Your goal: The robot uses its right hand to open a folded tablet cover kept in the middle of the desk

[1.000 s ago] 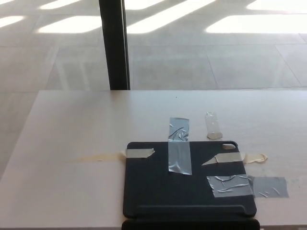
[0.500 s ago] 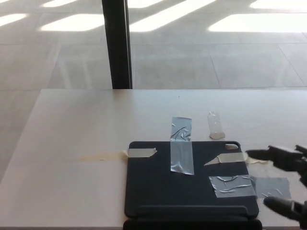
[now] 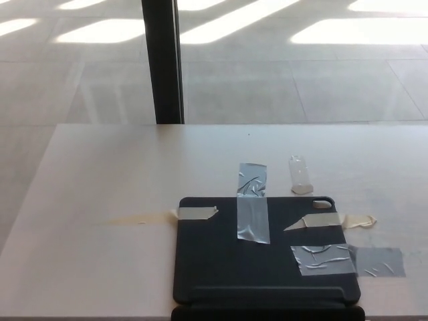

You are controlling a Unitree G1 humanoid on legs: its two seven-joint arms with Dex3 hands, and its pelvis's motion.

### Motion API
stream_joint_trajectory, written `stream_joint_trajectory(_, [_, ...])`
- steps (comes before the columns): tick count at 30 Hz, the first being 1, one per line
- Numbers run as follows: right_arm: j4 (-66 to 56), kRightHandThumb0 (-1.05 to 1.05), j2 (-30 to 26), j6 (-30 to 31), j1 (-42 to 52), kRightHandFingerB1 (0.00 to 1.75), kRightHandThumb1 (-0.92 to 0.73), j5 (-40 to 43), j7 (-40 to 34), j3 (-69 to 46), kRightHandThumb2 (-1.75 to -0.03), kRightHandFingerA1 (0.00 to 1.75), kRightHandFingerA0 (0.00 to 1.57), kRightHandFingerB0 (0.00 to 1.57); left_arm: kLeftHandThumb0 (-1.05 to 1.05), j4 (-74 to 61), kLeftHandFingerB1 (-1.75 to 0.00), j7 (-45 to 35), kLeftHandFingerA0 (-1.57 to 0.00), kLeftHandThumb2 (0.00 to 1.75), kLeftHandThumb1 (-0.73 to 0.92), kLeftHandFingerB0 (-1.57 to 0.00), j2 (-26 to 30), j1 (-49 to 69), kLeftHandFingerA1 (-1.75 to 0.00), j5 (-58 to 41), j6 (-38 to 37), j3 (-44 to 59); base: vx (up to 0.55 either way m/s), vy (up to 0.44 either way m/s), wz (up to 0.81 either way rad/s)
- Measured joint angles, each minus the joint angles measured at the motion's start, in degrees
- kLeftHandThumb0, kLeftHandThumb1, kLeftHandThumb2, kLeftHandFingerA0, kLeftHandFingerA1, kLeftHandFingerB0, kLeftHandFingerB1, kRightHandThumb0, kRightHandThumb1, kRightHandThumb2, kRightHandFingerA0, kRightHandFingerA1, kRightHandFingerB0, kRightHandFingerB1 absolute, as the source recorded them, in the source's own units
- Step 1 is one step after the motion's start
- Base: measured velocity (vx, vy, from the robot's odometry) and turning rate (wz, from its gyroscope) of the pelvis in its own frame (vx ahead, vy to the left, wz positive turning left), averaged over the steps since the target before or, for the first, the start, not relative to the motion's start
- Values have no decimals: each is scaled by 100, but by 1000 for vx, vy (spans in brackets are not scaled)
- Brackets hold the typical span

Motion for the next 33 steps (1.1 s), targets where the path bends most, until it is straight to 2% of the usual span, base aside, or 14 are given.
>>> stream_joint_trajectory(4, [731, -88, 0, -118, 0, 66, -66, 154, -43, -420, -69, 90, 26, 22, -105, 0, -108, -1, -43, 64, 68, -24, -3, 0, -119, 0, 0, 4, 0, 0, 0])
stream_joint_trajectory(5, [834, -85, 0, -130, 0, 75, -70, 178, -48, -481, -66, 150, 53, 20, -105, -1, -107, -1, -43, 64, 67, -24, -4, 1, -118, 0, 0, 4, 0, 0, 0])
stream_joint_trajectory(7, [1260, -91, 0, -168, 0, 72, -63, 268, -70, -724, -105, 105, 45, 21, -105, 0, -105, -1, -43, 64, 67, -25, -9, 3, -115, 0, 0, 4, 0, 0, 0])
stream_joint_trajectory(10, [1836, -87, 0, -221, -1, 91, -84, 396, -103, -997, -57, 123, 5, 7, -105, 1, -106, -1, -44, 63, 68, -25, -20, 9, -119, 0, 0, 3, 0, 0, 0])
stream_joint_trajectory(12, [2170, -87, 0, -246, -2, 67, -64, 448, -134, -1139, -108, 79, 11, 4, -105, 1, -107, -1, -44, 62, 67, -26, -26, 11, -119, 0, 0, 4, 0, 0, 0])
stream_joint_trajectory(14, [2562, -87, 0, -268, -6, 70, -65, 529, -165, -1314, -108, 92, 30, 8, -105, 3, -107, -1, -43, 62, 67, -26, -34, 11, -119, 0, 0, 4, 0, 0, 0])
stream_joint_trajectory(15, [2755, -86, 1, -282, -13, 139, -85, 574, -176, -1404, -64, 175, 66, 29, -105, 4, -107, -1, -43, 62, 67, -25, -36, 11, -120, 0, 1, 4, 0, 0, 0])
stream_joint_trajectory(16, [2822, -82, 1, -286, -15, 152, -77, 589, -180, -1436, -65, 174, 102, 77, -105, 4, -107, -1, -44, 63, 68, -26, -37, 11, -119, 0, 1, 4, 0, 0, 0])
stream_joint_trajectory(20, [3709, -87, 3, -352, -72, 165, -86, 788, -286, -1840, -67, 175, 94, 48, -105, 11, -106, -1, -42, 64, 67, -24, -39, 18, -118, 0, 1, 5, 0, 0, 0])
stream_joint_trajectory(22, [4072, -81, 4, -363, -103, 98, -67, 869, -342, -2017, -112, 113, 60, 53, -105, 14, -106, -1, -43, 63, 67, -25, -39, 26, -117, 0, 1, 5, 0, 0, 0])
stream_joint_trajectory(27, [5105, -87, 22, -386, -234, 140, -78, 1110, -552, -2509, -76, 175, 97, 67, -105, 22, -107, 0, -43, 63, 68, -25, -40, 55, -118, 1, 1, 3, 0, 0, 0])
stream_joint_trajectory(29, [5487, -84, 51, -397, -318, 91, -88, 1199, -646, -2660, -65, 131, 32, 8, -105, 32, -107, 0, -43, 63, 67, -25, -40, 70, -118, 1, 1, 2, 0, 0, 0])
stream_joint_trajectory(30, [5652, -79, 67, -399, -352, 59, -62, 1242, -683, -2722, -110, 101, 61, 0, -105, 37, -107, 0, -42, 63, 67, -25, -41, 75, -118, 1, 1, 0, 0, 0, 0])
stream_joint_trajectory(33, [6234, -82, 111, -398, -497, 65, -92, 1429, -832, -2971, -62, 141, 34, 9, -104, 65, -84, 1, -49, 111, 49, -24, -41, 87, -99, 1, 1, 0, 0, 0, 0])
